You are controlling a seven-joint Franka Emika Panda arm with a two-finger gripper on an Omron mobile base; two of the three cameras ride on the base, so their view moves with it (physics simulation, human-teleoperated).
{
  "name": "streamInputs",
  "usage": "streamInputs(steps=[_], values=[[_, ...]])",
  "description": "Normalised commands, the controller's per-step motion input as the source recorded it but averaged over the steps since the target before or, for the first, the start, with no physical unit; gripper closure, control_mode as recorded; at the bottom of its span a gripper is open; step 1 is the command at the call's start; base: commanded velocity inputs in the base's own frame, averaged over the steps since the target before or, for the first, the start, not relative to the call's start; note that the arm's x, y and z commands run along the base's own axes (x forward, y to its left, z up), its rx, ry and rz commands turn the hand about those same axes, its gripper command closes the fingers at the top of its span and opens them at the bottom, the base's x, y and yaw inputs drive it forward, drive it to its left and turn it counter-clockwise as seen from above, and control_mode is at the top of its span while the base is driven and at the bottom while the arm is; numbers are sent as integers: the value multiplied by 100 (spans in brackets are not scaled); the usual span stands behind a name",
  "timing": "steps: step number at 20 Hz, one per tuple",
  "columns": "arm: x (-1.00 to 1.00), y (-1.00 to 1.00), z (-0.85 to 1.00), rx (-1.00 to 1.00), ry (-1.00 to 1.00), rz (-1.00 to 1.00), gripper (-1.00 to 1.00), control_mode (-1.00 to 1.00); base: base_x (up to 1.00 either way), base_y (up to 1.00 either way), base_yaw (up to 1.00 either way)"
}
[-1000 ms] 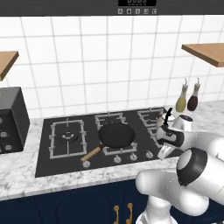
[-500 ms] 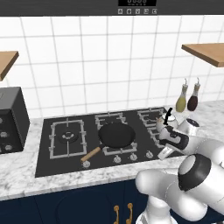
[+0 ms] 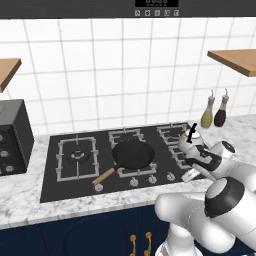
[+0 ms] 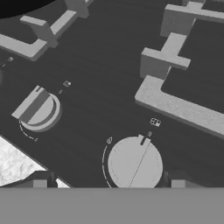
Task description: Pick the kettle from the counter and place it on a stove burner. Then turn the burner on.
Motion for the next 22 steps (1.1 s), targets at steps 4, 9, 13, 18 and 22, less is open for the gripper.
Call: streamInputs(steps=[4, 9, 13, 18, 22], values=[[89, 13, -6, -6, 23, -5, -100, -100, 0, 0, 0], [38, 21, -11, -13, 23, -3, -100, -100, 0, 0, 0], [0, 12, -39, -17, 17, 0, 100, -100, 0, 0, 0], [-25, 1, -7, -11, -4, 12, 100, -100, 0, 0, 0], [-48, 0, 0, -19, -12, 36, 100, -100, 0, 0, 0]])
